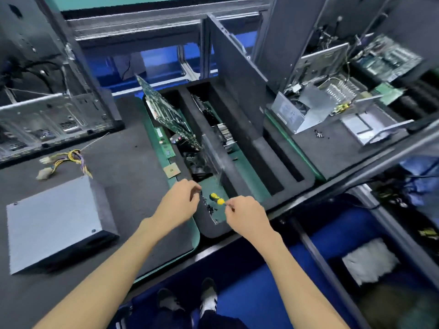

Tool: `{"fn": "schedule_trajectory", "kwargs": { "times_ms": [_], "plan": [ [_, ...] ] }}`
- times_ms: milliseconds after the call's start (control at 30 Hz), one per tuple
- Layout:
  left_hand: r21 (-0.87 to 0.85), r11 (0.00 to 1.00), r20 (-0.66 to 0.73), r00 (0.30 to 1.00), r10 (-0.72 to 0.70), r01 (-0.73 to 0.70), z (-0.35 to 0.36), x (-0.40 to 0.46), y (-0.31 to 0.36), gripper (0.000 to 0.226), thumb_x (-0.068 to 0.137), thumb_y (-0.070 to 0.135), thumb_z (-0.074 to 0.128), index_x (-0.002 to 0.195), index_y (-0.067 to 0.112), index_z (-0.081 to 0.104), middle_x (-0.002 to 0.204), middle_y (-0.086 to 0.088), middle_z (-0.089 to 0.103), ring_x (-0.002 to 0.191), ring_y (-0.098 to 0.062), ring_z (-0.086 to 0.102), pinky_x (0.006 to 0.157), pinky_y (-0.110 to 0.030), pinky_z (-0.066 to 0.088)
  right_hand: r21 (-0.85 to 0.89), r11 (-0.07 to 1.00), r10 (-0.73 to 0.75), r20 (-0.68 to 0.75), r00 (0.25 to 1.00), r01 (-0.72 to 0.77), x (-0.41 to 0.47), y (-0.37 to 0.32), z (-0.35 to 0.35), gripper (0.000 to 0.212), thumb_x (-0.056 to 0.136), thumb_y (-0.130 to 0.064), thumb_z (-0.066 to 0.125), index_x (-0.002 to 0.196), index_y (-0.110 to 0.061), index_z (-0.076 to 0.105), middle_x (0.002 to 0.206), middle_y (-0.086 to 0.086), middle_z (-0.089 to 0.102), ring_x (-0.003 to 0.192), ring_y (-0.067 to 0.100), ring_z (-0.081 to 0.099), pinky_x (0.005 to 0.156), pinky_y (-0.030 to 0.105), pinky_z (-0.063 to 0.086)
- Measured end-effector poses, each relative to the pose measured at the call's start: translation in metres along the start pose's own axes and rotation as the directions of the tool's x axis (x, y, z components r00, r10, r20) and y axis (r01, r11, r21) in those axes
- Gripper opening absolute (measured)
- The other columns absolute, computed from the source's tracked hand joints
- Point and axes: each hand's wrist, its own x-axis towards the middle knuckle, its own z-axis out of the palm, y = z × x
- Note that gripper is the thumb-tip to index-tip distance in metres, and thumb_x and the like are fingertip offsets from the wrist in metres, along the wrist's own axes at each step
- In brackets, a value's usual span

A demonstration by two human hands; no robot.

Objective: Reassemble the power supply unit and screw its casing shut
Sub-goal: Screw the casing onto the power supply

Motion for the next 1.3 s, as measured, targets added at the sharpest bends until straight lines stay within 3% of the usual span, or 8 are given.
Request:
{"fn": "schedule_trajectory", "kwargs": {
  "times_ms": [200, 567, 700, 833, 933, 1100, 1200, 1300],
  "plan": [
    [0.091, 0.995, -0.021, 0.999, 0.037, -0.035, 0.018, -0.010, -0.003, 0.025, 0.100, 0.015, 0.050, 0.117, 0.016, 0.068, 0.101, 0.000, 0.055, 0.108, -0.025, 0.055, 0.094, -0.038, 0.046, -0.017, 0.993, 0.118, 0.027, 0.993, -0.118, -0.005, -0.021, 0.027, 0.025, 0.104, -0.022, 0.046, 0.083, -0.011, 0.055, 0.087, 0.010, 0.061, 0.081, 0.030, 0.052, 0.064, 0.031, 0.036],
    [0.074, 0.996, -0.061, 0.997, 0.051, -0.047, 0.003, -0.026, -0.019, 0.019, 0.098, 0.014, 0.052, 0.108, 0.017, 0.068, 0.100, 0.000, 0.058, 0.104, -0.023, 0.054, 0.090, -0.037, 0.045, -0.028, 0.996, 0.082, 0.039, 0.996, -0.081, -0.004, -0.038, 0.034, 0.052, 0.106, -0.053, 0.039, 0.095, -0.014, 0.072, 0.095, 0.009, 0.072, 0.092, 0.034, 0.067, 0.072, 0.036, 0.050],
    [0.031, 0.997, -0.154, 0.986, 0.068, -0.064, -0.025, -0.037, -0.015, 0.019, 0.098, 0.013, 0.053, 0.108, 0.019, 0.068, 0.088, 0.007, 0.050, 0.092, -0.018, 0.052, 0.085, -0.037, 0.046, 0.106, 0.994, 0.031, -0.116, 0.993, -0.019, 0.002, -0.051, 0.016, 0.038, 0.106, -0.048, 0.041, 0.109, -0.021, 0.067, 0.086, 0.001, 0.071, 0.087, 0.029, 0.065, 0.067, 0.035, 0.042],
    [-0.017, 0.998, -0.366, 0.930, 0.043, -0.053, -0.077, -0.060, -0.029, 0.020, 0.096, 0.009, 0.055, 0.110, 0.019, 0.066, 0.090, 0.006, 0.055, 0.087, -0.016, 0.051, 0.083, -0.035, 0.046, 0.370, 0.923, -0.065, -0.125, 0.990, 0.108, 0.016, -0.102, 0.003, 0.028, 0.105, -0.043, 0.046, 0.096, -0.023, 0.065, 0.064, -0.010, 0.055, 0.068, 0.016, 0.055, 0.062, 0.036, 0.042],
    [-0.106, 0.994, -0.572, 0.818, -0.067, 0.008, -0.116, -0.088, -0.060, 0.023, 0.093, 0.009, 0.059, 0.111, 0.021, 0.062, 0.091, 0.008, 0.056, 0.087, -0.016, 0.052, 0.082, -0.034, 0.045, 0.487, 0.852, -0.177, -0.073, 0.982, 0.190, 0.030, -0.157, 0.011, 0.026, 0.104, -0.040, 0.050, 0.102, -0.022, 0.068, 0.069, -0.007, 0.059, 0.072, 0.015, 0.058, 0.072, 0.037, 0.047],
    [-0.318, 0.902, -0.749, 0.506, -0.428, 0.291, -0.158, -0.144, -0.145, 0.033, 0.090, 0.019, 0.070, 0.120, 0.014, 0.057, 0.104, -0.003, 0.058, 0.099, -0.025, 0.053, 0.090, -0.043, 0.044, 0.429, 0.882, -0.269, 0.110, 0.957, 0.198, 0.041, -0.238, 0.046, 0.057, 0.102, -0.050, 0.052, 0.149, -0.018, 0.045, 0.129, 0.004, 0.057, 0.116, 0.021, 0.056, 0.095, 0.036, 0.044],
    [-0.593, 0.697, -0.580, 0.385, -0.718, 0.404, -0.160, -0.173, -0.189, 0.044, 0.095, 0.039, 0.065, 0.126, 0.012, 0.051, 0.109, -0.003, 0.060, 0.111, -0.030, 0.055, 0.093, -0.044, 0.044, 0.391, 0.907, -0.253, 0.206, 0.945, 0.158, 0.041, -0.267, 0.066, 0.076, 0.101, -0.057, 0.051, 0.160, -0.017, 0.024, 0.149, 0.011, 0.042, 0.131, 0.030, 0.049, 0.105, 0.043, 0.042],
    [-0.749, 0.440, -0.201, 0.463, -0.863, 0.495, -0.145, -0.183, -0.217, 0.061, 0.097, 0.061, 0.050, 0.137, 0.015, 0.050, 0.124, 0.000, 0.061, 0.122, -0.026, 0.055, 0.102, -0.040, 0.043, 0.404, 0.911, -0.209, 0.275, 0.938, 0.085, 0.040, -0.284, 0.082, 0.080, 0.099, -0.060, 0.051, 0.161, -0.021, 0.017, 0.153, 0.012, 0.041, 0.137, 0.034, 0.045, 0.110, 0.046, 0.040]
  ]
}}
